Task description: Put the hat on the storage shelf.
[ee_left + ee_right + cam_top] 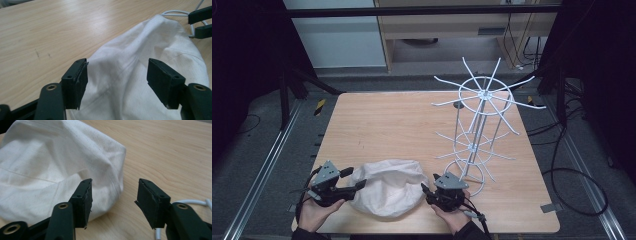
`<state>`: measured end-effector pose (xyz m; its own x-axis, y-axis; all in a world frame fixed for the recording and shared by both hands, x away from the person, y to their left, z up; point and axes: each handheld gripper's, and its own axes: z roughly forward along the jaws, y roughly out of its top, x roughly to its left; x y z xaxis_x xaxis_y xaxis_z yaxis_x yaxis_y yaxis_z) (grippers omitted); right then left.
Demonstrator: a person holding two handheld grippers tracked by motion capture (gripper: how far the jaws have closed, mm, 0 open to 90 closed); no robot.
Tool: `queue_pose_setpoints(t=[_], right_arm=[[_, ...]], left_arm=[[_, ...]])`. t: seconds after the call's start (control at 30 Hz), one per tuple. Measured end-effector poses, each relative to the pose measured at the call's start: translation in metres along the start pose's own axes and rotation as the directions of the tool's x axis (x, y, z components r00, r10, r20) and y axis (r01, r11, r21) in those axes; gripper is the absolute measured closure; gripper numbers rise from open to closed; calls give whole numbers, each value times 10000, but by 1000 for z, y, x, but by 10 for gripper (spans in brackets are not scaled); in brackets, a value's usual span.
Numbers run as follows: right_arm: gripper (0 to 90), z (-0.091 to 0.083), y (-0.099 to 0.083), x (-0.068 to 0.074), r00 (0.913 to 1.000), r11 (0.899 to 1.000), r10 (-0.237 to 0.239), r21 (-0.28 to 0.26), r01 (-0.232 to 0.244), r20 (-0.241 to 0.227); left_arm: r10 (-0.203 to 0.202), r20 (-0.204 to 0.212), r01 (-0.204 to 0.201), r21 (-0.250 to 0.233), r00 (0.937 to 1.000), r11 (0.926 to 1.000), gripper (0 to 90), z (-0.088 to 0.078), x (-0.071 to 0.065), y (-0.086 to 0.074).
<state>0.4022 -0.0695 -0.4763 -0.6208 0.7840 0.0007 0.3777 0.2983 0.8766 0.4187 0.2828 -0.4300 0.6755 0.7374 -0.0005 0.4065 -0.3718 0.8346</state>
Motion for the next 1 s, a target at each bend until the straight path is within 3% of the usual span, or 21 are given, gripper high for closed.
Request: queue_pose_setpoints(t=[0.17,0.37,0.57,0.6,0.7,0.73,0.77,1.0], right_arm=[[426,-16,-4,-6,9997,9997,253,-72,-254,-31],[397,-35,-10,-15,9989,9990,455,24,-456,125],[374,-63,-21,-41,9942,9963,853,-20,-853,657],[370,-71,-25,-51,9894,9938,1106,3,-1111,945],[361,-77,-29,-62,9848,9927,1195,17,-1207,1262],[357,-81,-32,-73,9800,9923,1217,57,-1241,1577],[357,-81,-32,-73,9800,9923,1217,57,-1241,1577],[326,-92,-39,-101,9661,9898,1396,-13,-1427,2173]], left_arm=[[443,230,-447,167,9988,9989,276,11,-1,12],[1089,436,-1111,522,9931,9924,269,26,-4,30],[1487,851,-1552,762,9852,9849,282,41,-8,42],[1625,997,-1718,931,9817,9807,290,45,-10,45],[1794,1036,-1897,1011,9783,9766,306,48,-12,46],[1918,1135,-2046,1143,9748,9721,321,52,-14,46],[1918,1135,-2046,1143,9748,9721,333,52,-14,46],[2296,1448,-2532,1743,9624,9516,378,63,-16,50]])
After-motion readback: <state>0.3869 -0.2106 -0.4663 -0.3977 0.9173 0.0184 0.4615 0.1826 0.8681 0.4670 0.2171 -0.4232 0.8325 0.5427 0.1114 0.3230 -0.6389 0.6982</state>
